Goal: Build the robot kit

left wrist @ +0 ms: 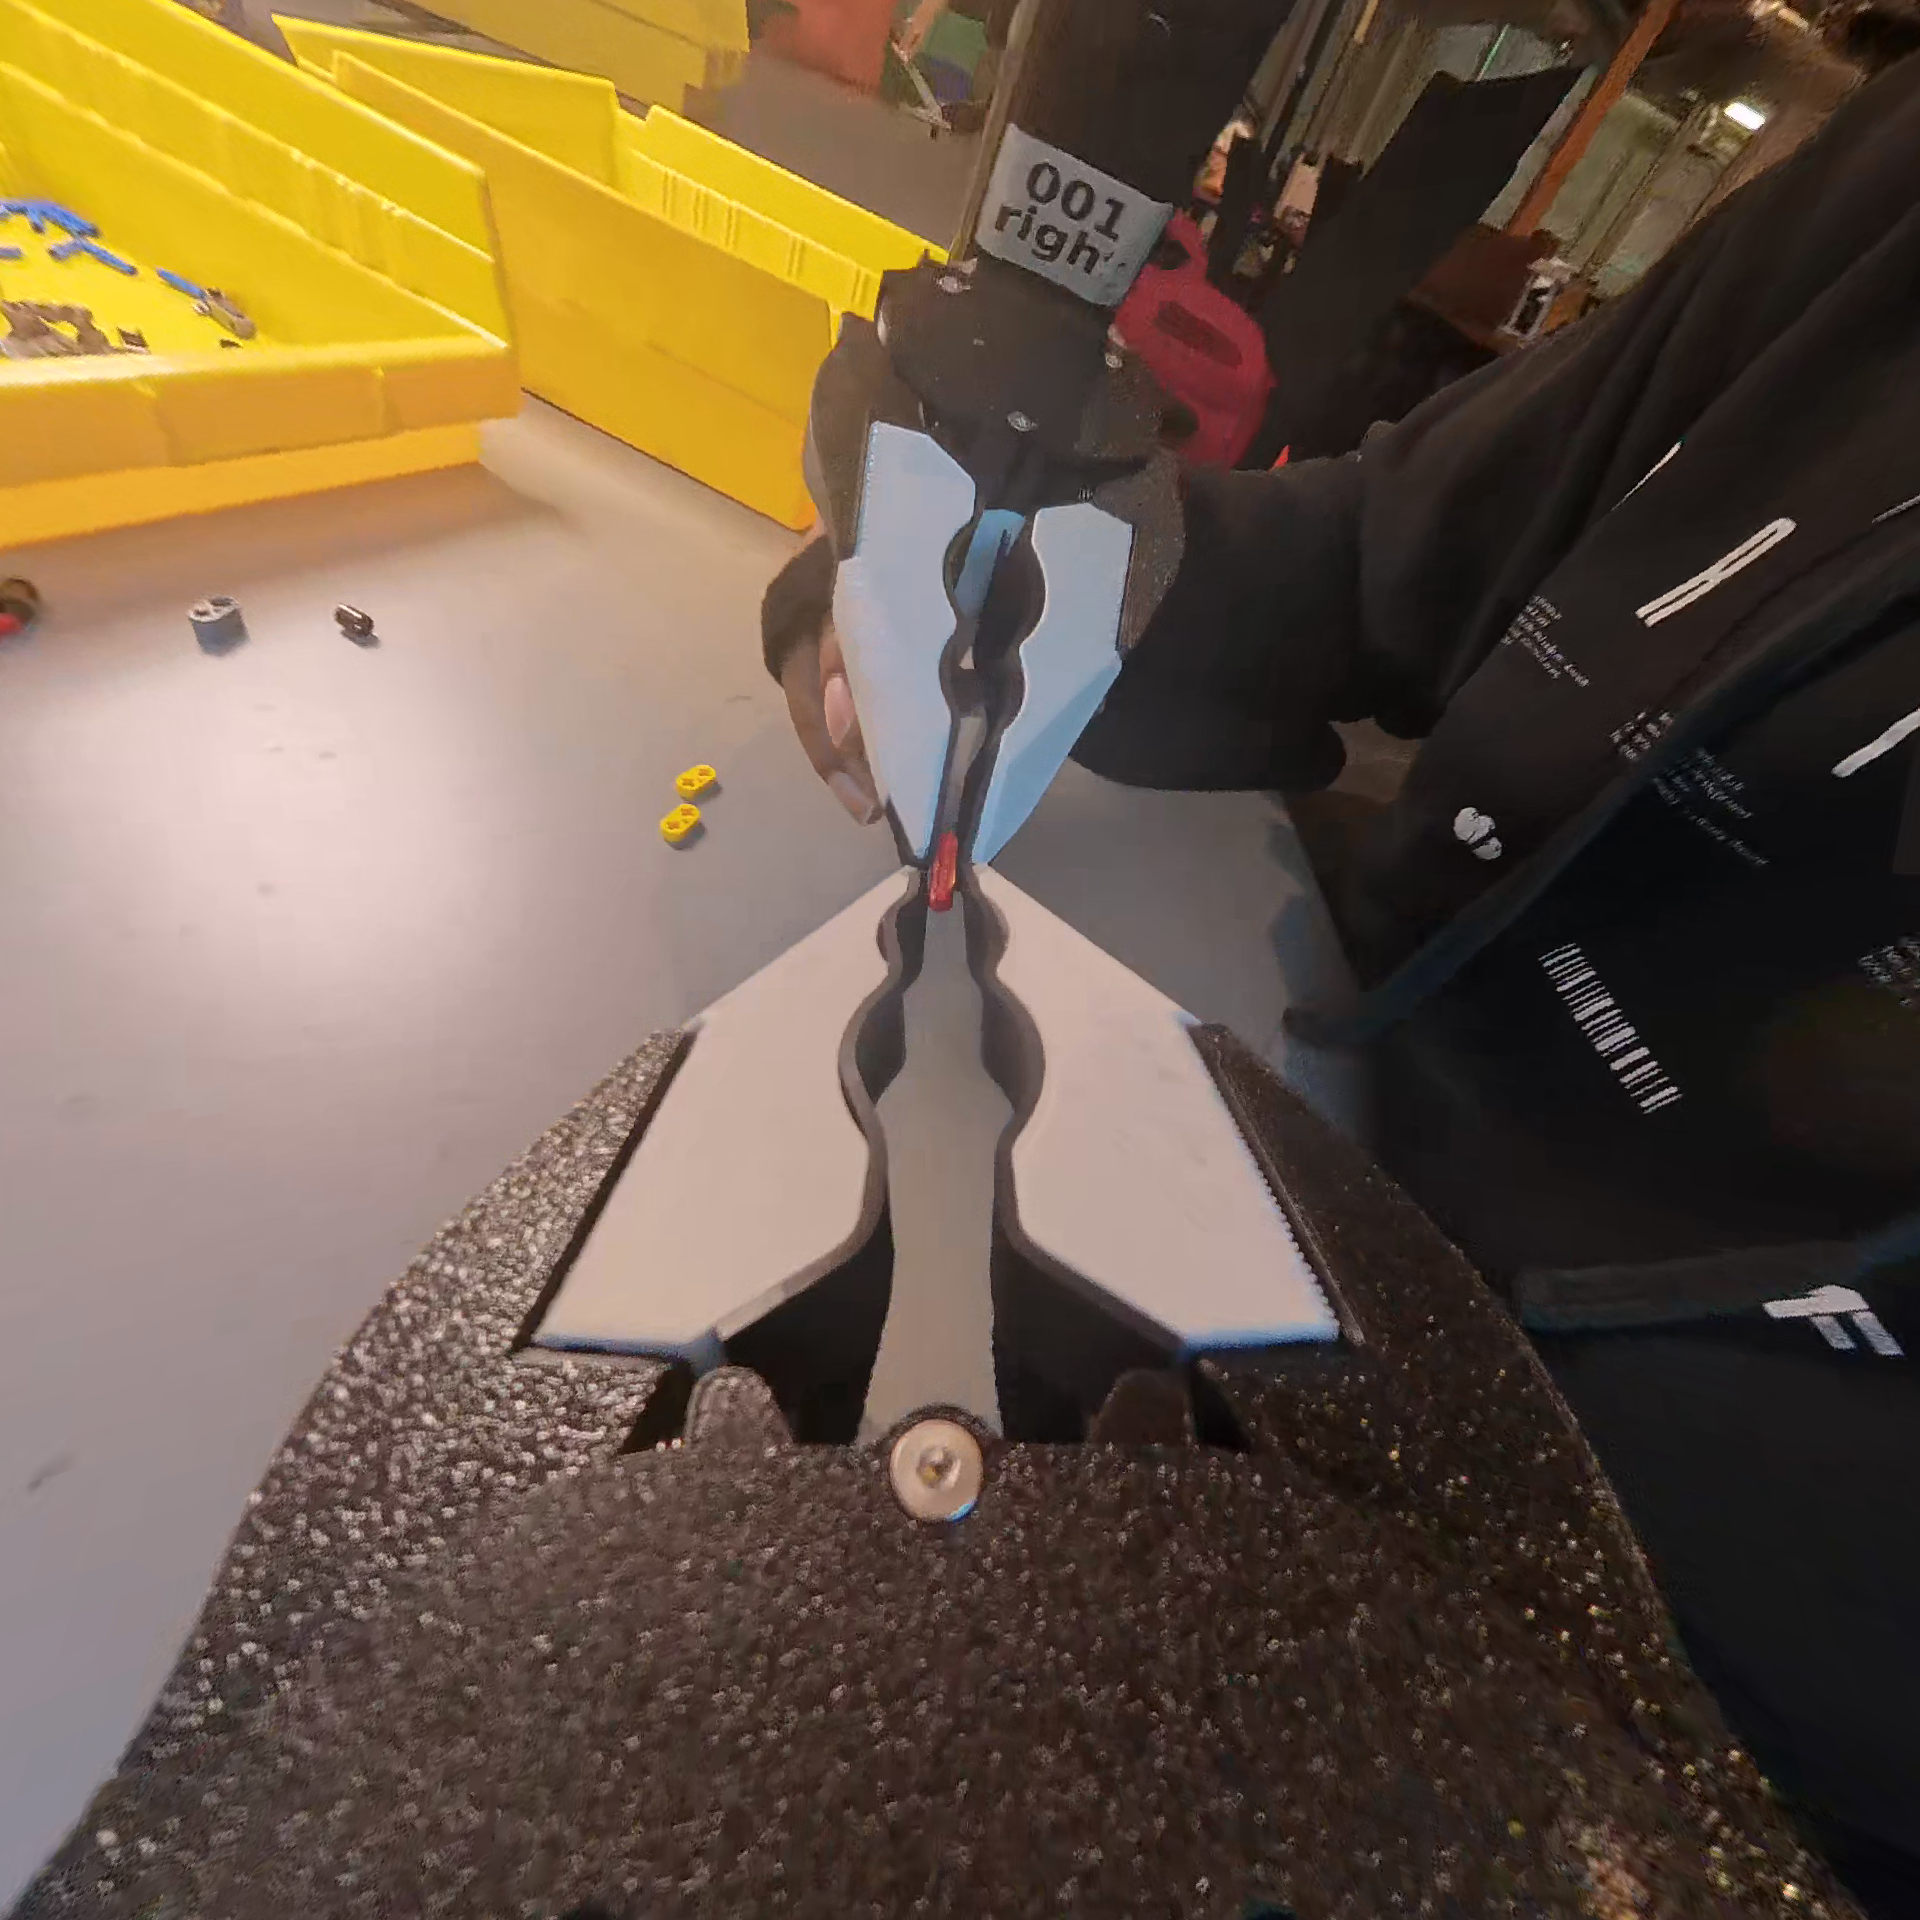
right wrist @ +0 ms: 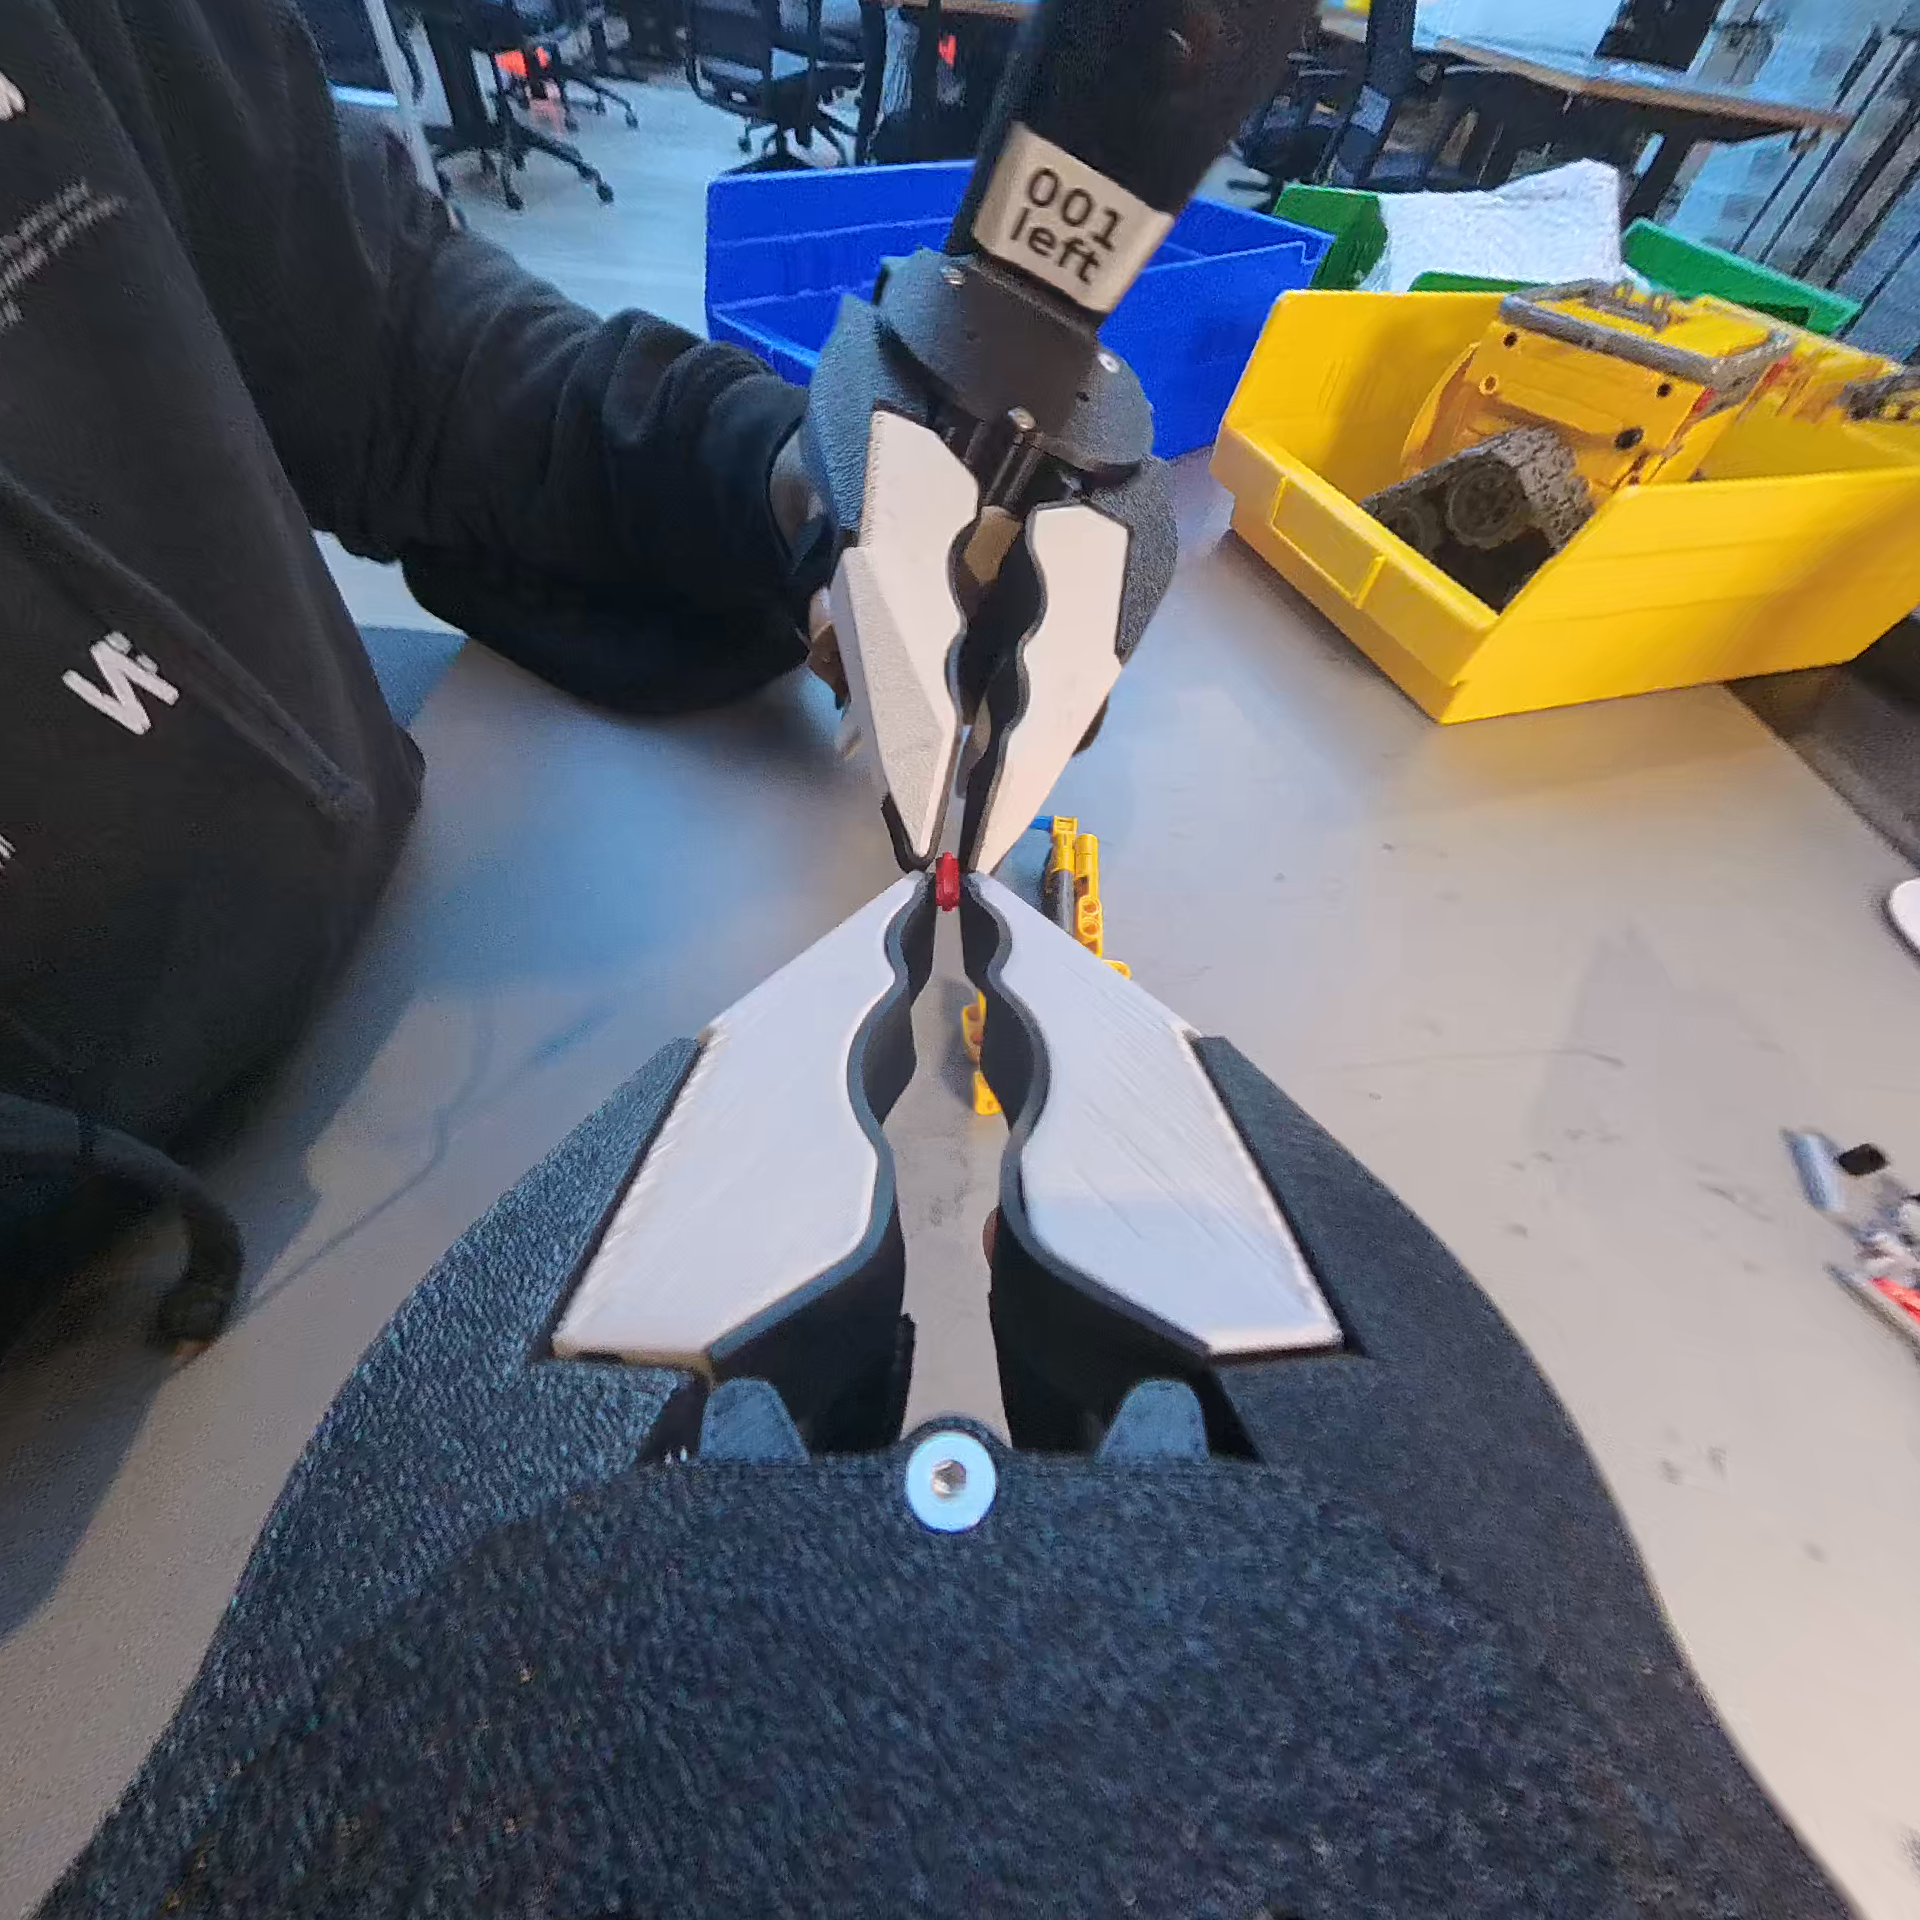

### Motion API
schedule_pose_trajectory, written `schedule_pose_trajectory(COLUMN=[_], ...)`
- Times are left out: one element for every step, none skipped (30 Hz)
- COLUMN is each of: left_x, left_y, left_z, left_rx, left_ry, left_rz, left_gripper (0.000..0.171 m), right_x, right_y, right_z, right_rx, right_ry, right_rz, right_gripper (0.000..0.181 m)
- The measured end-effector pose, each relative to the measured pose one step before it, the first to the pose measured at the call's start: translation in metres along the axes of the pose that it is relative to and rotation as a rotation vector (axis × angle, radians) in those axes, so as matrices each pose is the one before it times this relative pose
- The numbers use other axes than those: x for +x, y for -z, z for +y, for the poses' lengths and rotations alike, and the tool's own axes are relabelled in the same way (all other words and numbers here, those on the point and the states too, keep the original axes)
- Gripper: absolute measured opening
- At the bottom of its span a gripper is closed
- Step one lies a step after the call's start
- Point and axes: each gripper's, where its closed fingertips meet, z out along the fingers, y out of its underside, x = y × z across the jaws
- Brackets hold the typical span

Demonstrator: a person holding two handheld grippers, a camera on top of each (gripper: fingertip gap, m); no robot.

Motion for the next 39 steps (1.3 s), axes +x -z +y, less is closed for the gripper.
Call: schedule_pose_trajectory(left_x=[-0.00031,0.00057,0.00134,0.00188,0.00271,0.00320,0.00291,0.00251,0.00254,0.00201,0.00123,0.00138,0.00151,0.00080,0.00048,0.00092,0.00095,0.00067,0.00058,0.00035,0.00015,-0.00033,-0.00072,-0.00103,-0.00108,-0.00153,-0.00190,-0.00112,-0.00022,-0.00006,0.00032,0.00070,0.00067,-0.00020,-0.00112,-0.00169,-0.00261,-0.00442,-0.00667], left_y=[0.00051,0.00043,0.00028,0.00020,-0.00012,-0.00003,-0.00011,-0.00015,-0.00040,-0.00027,-0.00029,-0.00034,-0.00047,-0.00028,-0.00035,-0.00048,-0.00044,-0.00040,-0.00039,-0.00043,-0.00019,-0.00016,0.00003,0.00030,0.00047,0.00081,0.00108,0.00084,0.00047,0.00045,0.00040,0.00042,0.00050,0.00061,0.00061,0.00100,0.00182,0.00266,0.00291], left_z=[-0.00082,-0.00055,-0.00058,-0.00039,-0.00018,0.00024,0.00068,0.00124,0.00155,0.00133,0.00114,0.00123,0.00115,0.00132,0.00138,0.00142,0.00117,0.00125,0.00111,0.00087,0.00071,0.00076,0.00049,0.00023,0.00008,-0.00054,-0.00095,-0.00106,-0.00128,-0.00167,-0.00211,-0.00226,-0.00195,-0.00110,-0.00036,0.00009,-0.00014,-0.00044,0.00125], left_rx=[0.00128,0.00060,-0.00012,-0.00120,-0.00228,-0.00321,-0.00392,-0.00523,-0.00665,-0.00532,-0.00467,-0.00656,-0.00722,-0.00736,-0.00841,-0.00747,-0.00544,-0.00543,-0.00537,-0.00380,-0.00309,-0.00290,-0.00117,0.00076,0.00227,0.00540,0.00729,0.00557,0.00558,0.00855,0.01160,0.01352,0.01183,0.00706,0.00346,-0.00062,-0.00104,-0.00109,-0.01309], left_ry=[-0.0262,-0.0227,-0.0178,-0.0104,-0.0047,-0.0018,0.0014,0.0032,0.0029,0.0025,0.0018,-0.0004,-0.0024,-0.0025,-0.0020,-0.0011,-0.0002,0.0004,0.0006,0.0015,0.0024,0.0018,0.0020,0.0051,0.0065,0.0041,0.0030,0.0030,-0.0008,-0.0026,-0.0002,0.0021,0.0040,0.0027,-0.0010,-0.0049,-0.0099,-0.0124,-0.0159], left_rz=[-0.0153,-0.0069,-0.0006,0.0051,0.0122,0.0183,0.0193,0.0187,0.0193,0.0155,0.0102,0.0100,0.0097,0.0047,0.0032,0.0064,0.0065,0.0053,0.0051,0.0039,0.0031,0.0011,-0.0015,-0.0022,-0.0028,-0.0067,-0.0100,-0.0066,-0.0034,-0.0033,-0.0007,0.0039,0.0053,0.0014,-0.0056,-0.0117,-0.0197,-0.0326,-0.0472], left_gripper=[0.006,0.005,0.004,0.004,0.003,0.003,0.003,0.003,0.003,0.002,0.002,0.002,0.002,0.002,0.002,0.002,0.002,0.002,0.002,0.002,0.002,0.002,0.002,0.002,0.002,0.003,0.003,0.003,0.003,0.003,0.003,0.003,0.003,0.003,0.003,0.003,0.009,0.013,0.016], right_x=[0.00087,0.00013,-0.00119,-0.00171,-0.00249,-0.00301,-0.00345,-0.00256,-0.00285,-0.00280,-0.00178,-0.00144,-0.00202,-0.00151,-0.00071,-0.00122,-0.00151,-0.00108,-0.00103,-0.00094,-0.00045,-0.00019,0.00031,0.00089,0.00127,0.00144,0.00261,0.00243,0.00098,0.00053,0.00058,0.00030,-0.00003,0.00026,0.00102,0.00153,0.00133,0.00338,0.00533], right_y=[-0.00009,0.00007,0.00015,0.00029,0.00045,0.00022,-0.00013,-0.00043,-0.00068,-0.00064,-0.00043,-0.00036,-0.00043,-0.00047,-0.00048,-0.00068,-0.00054,-0.00049,-0.00045,-0.00042,-0.00025,-0.00031,-0.00028,-0.00026,-0.00018,-0.00022,0.00003,0.00010,0.00019,0.00041,0.00082,0.00092,0.00082,0.00038,-0.00005,0.00019,0.00111,0.00256,0.00402], right_z=[-0.00043,-0.00069,-0.00092,-0.00093,-0.00096,-0.00055,-0.00017,0.00045,0.00115,0.00105,0.00076,0.00083,0.00077,0.00063,0.00117,0.00132,0.00080,0.00080,0.00104,0.00083,0.00060,0.00075,0.00074,0.00071,0.00049,0.00006,-0.00039,-0.00047,-0.00076,-0.00153,-0.00174,-0.00216,-0.00250,-0.00153,-0.00036,0.00061,0.00201,0.00329,0.00285], right_rx=[0.0078,0.0107,0.0122,0.0130,0.0119,0.0089,0.0041,-0.0006,-0.0059,-0.0072,-0.0051,-0.0051,-0.0042,-0.0034,-0.0065,-0.0078,-0.0059,-0.0059,-0.0058,-0.0046,-0.0036,-0.0039,-0.0039,-0.0027,-0.0025,-0.0002,0.0038,0.0040,0.0066,0.0117,0.0132,0.0139,0.0125,0.0049,-0.0026,-0.0068,-0.0168,-0.0223,-0.0135], right_ry=[-0.0361,-0.0348,-0.0300,-0.0183,-0.0086,-0.0054,0.0028,0.0151,0.0224,0.0223,0.0196,0.0184,0.0169,0.0145,0.0145,0.0166,0.0150,0.0115,0.0082,0.0054,0.0036,0.0021,0.0025,0.0037,-0.0018,-0.0064,-0.0060,-0.0082,-0.0090,-0.0097,-0.0072,-0.0053,-0.0031,-0.0002,0.0045,0.0074,0.0078,0.0065,0.0051], right_rz=[-0.0060,-0.0114,-0.0173,-0.0182,-0.0205,-0.0226,-0.0204,-0.0103,-0.0094,-0.0094,-0.0040,-0.0021,-0.0070,-0.0038,0.0011,-0.0006,-0.0028,-0.0011,-0.0027,-0.0028,-0.0018,-0.0011,0.0033,0.0067,0.0069,0.0072,0.0135,0.0111,0.0017,-0.0006,0.0008,-0.0003,-0.0004,0.0028,0.0079,0.0113,0.0046,0.0125,0.0217], right_gripper=[0.004,0.004,0.004,0.004,0.004,0.004,0.004,0.004,0.004,0.004,0.004,0.005,0.005,0.005,0.005,0.005,0.005,0.005,0.005,0.005,0.005,0.005,0.005,0.005,0.005,0.005,0.004,0.004,0.004,0.004,0.004,0.004,0.004,0.004,0.004,0.004,0.004,0.004,0.004])
